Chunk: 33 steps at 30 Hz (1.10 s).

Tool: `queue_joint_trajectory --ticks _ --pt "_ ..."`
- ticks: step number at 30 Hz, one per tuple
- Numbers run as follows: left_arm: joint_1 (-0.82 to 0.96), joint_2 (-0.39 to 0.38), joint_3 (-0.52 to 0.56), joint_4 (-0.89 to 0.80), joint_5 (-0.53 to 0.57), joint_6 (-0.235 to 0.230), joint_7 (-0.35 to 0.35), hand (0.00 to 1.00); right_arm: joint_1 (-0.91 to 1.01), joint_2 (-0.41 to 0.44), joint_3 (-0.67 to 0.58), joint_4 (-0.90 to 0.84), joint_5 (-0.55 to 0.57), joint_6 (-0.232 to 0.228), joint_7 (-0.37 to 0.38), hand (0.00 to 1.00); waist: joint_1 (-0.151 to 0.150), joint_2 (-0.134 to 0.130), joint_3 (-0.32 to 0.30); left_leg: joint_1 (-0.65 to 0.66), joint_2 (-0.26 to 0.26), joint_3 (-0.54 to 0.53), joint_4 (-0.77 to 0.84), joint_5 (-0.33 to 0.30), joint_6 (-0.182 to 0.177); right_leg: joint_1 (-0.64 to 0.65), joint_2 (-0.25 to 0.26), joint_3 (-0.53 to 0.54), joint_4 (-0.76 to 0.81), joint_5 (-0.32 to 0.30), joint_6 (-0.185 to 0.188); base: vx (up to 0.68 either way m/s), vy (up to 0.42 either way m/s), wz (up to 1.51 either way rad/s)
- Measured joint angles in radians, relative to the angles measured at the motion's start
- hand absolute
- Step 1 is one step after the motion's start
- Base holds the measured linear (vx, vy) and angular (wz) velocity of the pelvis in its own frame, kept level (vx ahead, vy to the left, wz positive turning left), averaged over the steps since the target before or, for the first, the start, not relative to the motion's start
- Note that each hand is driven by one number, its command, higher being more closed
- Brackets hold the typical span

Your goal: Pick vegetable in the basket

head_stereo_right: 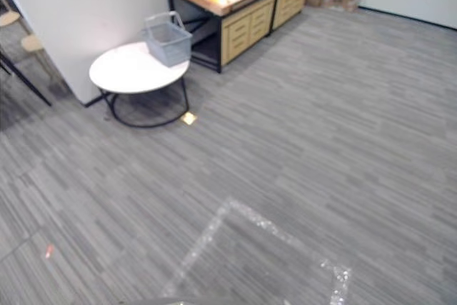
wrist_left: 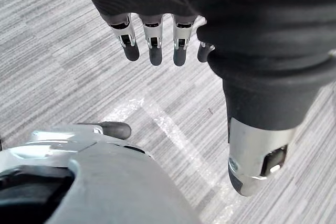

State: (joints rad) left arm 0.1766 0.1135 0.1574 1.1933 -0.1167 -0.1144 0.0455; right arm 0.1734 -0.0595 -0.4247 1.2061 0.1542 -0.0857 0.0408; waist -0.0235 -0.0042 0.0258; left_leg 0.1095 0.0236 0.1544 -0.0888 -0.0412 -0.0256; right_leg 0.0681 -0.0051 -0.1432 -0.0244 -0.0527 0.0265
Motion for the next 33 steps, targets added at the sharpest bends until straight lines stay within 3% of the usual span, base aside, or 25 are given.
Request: queue_joint_trajectory --ticks 13,14,15,16,18,19,23,24,33 --pt "-0.018 -0.004 0.003 0.024 -0.021 -0.009 0.007 0.00 -0.026 0.002 0.001 -0.004 -0.001 -0.015 0.000 0.00 -0.001 -0.005 0.018 0.018 0.004 0.024 -0.003 -0.007 -0.010 0.022 0.003 0.004 -0.022 0.001 0.003 -0.03 -0.015 -0.04" --pt "-0.018 -0.004 0.003 0.025 -0.032 -0.009 0.007 0.00 -0.026 0.002 0.001 -0.004 -0.001 -0.016 -0.001 0.00 -0.001 0.007 0.015 0.017 0.004 0.025 -0.004 -0.006 -0.008 0.022 0.004 0.004 -0.027 0.001 0.003 -0.04 -0.027 -0.01" --pt "-0.019 -0.004 0.003 0.026 -0.036 -0.010 0.007 0.00 -0.026 0.001 0.001 -0.004 -0.001 -0.016 -0.001 0.00 -0.001 -0.009 0.018 0.016 0.004 0.025 -0.009 -0.006 -0.008 0.021 0.004 0.004 -0.027 0.000 0.004 -0.04 -0.030 0.00" --pt "-0.019 -0.004 0.003 0.027 -0.038 -0.011 0.006 0.00 -0.025 0.002 0.001 -0.004 0.000 -0.016 -0.004 0.00 0.000 0.005 0.019 0.016 0.004 0.025 -0.010 -0.006 -0.008 0.021 0.005 0.004 -0.027 0.001 0.004 0.00 0.000 0.00" --pt "-0.020 -0.004 0.001 0.028 -0.039 -0.014 0.006 0.00 -0.024 0.002 0.000 -0.004 0.001 -0.016 -0.004 0.00 -0.001 -0.003 0.019 0.016 0.004 0.026 -0.010 -0.006 -0.008 0.022 0.005 0.004 -0.029 0.001 0.003 0.00 0.000 0.00" --pt "-0.020 -0.003 -0.002 0.028 -0.039 -0.014 0.004 0.00 -0.024 0.002 0.000 -0.004 0.001 -0.018 -0.004 0.00 -0.001 0.007 0.015 0.016 0.004 0.027 -0.010 -0.006 -0.008 0.022 0.005 0.005 -0.032 0.001 0.003 0.00 0.000 0.00" --pt "-0.022 -0.002 -0.002 0.030 -0.038 -0.014 -0.002 0.00 -0.024 0.002 0.000 -0.003 0.002 -0.025 -0.002 0.00 -0.001 -0.009 0.019 0.015 0.004 0.028 -0.010 -0.008 -0.010 0.023 0.006 0.004 -0.040 0.004 0.007 0.04 -0.020 0.01" --pt "-0.022 -0.001 -0.002 0.030 -0.038 -0.014 -0.004 0.00 -0.024 0.003 0.000 -0.003 0.002 -0.026 -0.001 0.00 0.000 0.003 0.012 0.016 0.004 0.029 -0.006 -0.009 -0.011 0.024 0.006 0.004 -0.043 0.004 0.007 0.05 -0.019 0.00" --pt "-0.024 -0.001 0.006 0.037 -0.038 -0.014 -0.006 0.00 -0.027 0.012 -0.041 -0.003 0.002 -0.027 0.003 0.00 -0.001 0.000 0.013 0.017 0.005 0.054 -0.006 -0.011 -0.014 0.024 0.007 0.017 -0.045 0.005 0.007 0.02 -0.014 -0.04"
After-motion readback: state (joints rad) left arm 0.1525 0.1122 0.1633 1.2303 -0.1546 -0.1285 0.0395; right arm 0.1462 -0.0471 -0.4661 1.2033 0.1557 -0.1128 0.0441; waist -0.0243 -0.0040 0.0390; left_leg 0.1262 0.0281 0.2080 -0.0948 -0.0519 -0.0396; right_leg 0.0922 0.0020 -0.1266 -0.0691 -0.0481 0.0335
